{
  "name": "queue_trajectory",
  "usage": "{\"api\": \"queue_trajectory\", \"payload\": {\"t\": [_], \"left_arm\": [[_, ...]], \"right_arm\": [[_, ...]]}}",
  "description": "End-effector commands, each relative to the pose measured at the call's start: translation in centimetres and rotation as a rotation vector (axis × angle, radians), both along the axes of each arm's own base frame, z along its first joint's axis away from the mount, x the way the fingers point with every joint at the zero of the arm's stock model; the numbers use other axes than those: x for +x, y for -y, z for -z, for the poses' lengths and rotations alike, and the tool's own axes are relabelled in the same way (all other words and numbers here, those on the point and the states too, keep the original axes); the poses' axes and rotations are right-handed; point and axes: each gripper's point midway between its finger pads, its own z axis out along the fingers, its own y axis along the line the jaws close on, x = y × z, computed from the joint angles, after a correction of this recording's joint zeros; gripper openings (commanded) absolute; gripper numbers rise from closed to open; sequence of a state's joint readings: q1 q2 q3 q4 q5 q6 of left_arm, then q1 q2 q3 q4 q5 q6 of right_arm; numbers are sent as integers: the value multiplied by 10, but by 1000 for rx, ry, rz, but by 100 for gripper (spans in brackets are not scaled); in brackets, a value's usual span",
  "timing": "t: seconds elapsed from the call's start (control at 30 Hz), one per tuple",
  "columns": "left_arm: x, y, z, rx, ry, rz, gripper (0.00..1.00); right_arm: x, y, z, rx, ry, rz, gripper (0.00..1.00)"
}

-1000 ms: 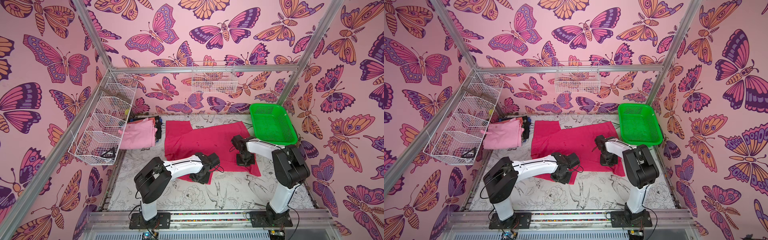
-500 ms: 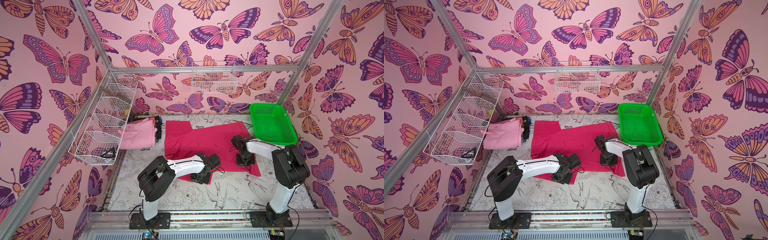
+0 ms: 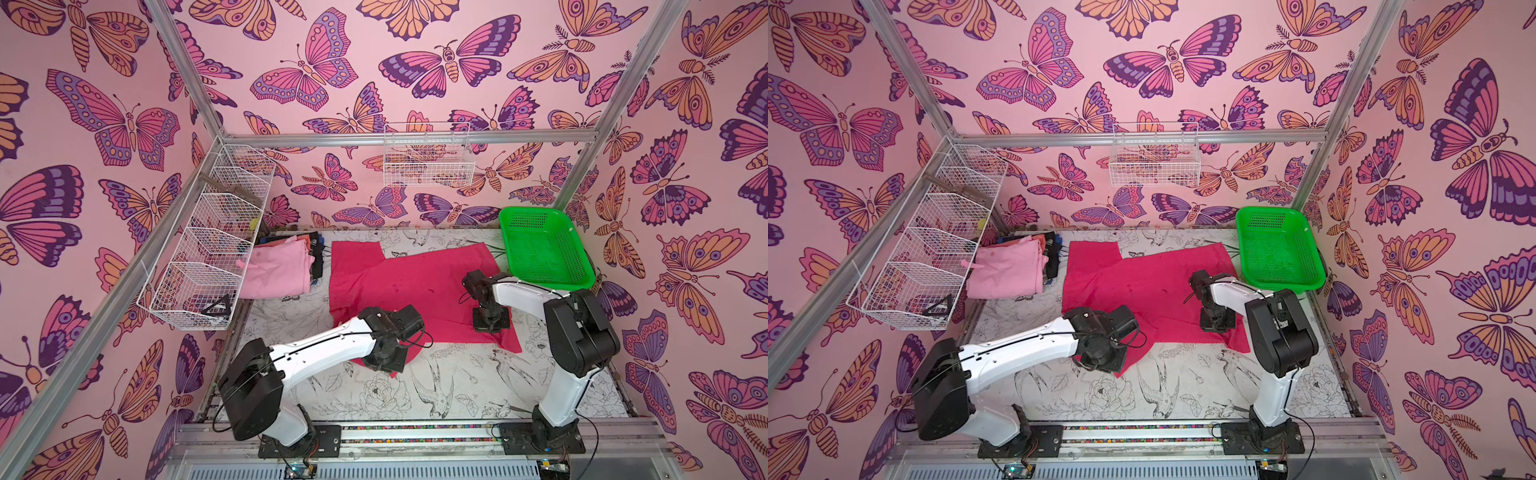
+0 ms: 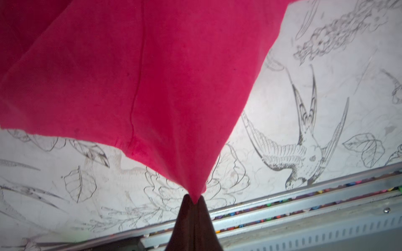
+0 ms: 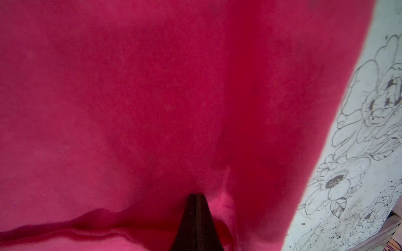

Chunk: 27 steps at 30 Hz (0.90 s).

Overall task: Fold and stack t-shirts
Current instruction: Flatten out the T-shirt at the center of the board.

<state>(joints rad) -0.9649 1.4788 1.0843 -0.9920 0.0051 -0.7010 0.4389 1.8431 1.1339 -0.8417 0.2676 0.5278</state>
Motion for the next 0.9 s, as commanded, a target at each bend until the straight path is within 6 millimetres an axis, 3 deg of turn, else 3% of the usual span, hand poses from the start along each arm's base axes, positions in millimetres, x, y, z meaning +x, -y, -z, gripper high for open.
{"api": "queue_trajectory", "payload": {"t": [0.0,0.3,0.87], "left_arm": [[-32,-24,3,44,-97,-43,0],[-71,-59,-4,72,-193,-64,0],[-108,-68,3,85,-266,-56,0]], "right_arm": [[-2,-5,1,32,-15,23,0],[-9,2,-13,8,-9,13,0],[-20,15,-25,-34,-10,-4,0]]}}
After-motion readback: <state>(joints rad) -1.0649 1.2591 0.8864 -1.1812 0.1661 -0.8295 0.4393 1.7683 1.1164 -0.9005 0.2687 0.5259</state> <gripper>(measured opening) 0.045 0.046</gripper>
